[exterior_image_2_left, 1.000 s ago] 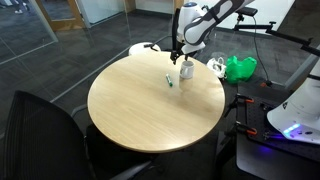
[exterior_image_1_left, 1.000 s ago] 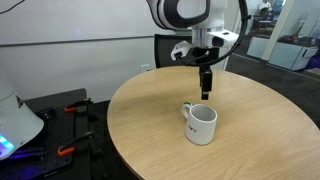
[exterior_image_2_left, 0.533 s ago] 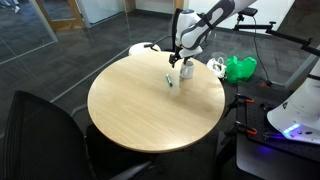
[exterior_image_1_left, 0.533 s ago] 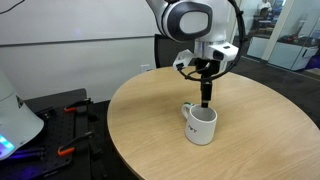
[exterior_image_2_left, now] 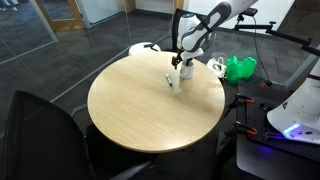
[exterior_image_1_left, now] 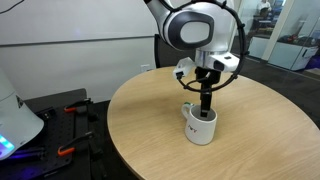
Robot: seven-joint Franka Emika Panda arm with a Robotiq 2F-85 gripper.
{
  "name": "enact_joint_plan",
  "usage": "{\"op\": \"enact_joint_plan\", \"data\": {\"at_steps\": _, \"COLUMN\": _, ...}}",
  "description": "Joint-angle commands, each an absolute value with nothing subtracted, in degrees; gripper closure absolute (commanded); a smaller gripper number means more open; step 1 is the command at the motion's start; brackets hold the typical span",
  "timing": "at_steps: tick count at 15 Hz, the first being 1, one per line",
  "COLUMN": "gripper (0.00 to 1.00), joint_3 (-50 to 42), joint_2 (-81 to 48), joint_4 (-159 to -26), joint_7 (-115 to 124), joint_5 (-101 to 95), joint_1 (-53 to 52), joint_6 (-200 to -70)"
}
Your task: Move the white mug to the left side of the table
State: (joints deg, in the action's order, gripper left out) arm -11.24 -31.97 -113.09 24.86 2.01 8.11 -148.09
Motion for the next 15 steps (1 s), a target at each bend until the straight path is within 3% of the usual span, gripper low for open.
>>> {"op": "enact_joint_plan", "data": {"at_steps": 1, "gripper": 0.32, "joint_3": -12.1, "joint_2": -32.9, "joint_4": -111.87, "joint_7": 24.12, "joint_5": 3.19, "joint_1": 7.35, "joint_6": -148.12}}
{"op": "enact_joint_plan", "data": {"at_steps": 6, "gripper": 0.73, "joint_3": -12.16, "joint_2": -33.24, "joint_4": -111.43, "joint_7": 23.92, "joint_5": 2.89, "joint_1": 7.11, "joint_6": -147.9}}
{"op": "enact_joint_plan", "data": {"at_steps": 10, "gripper": 0.99, "joint_3": -12.29, "joint_2": -33.42, "joint_4": -111.21, "joint_7": 23.64, "joint_5": 2.56, "joint_1": 7.03, "joint_6": -147.01}}
{"op": "enact_joint_plan", "data": {"at_steps": 15, "gripper": 0.98, "joint_3": -12.07, "joint_2": -32.69, "joint_4": -112.16, "joint_7": 20.15, "joint_5": 0.79, "joint_1": 6.57, "joint_6": -145.51}}
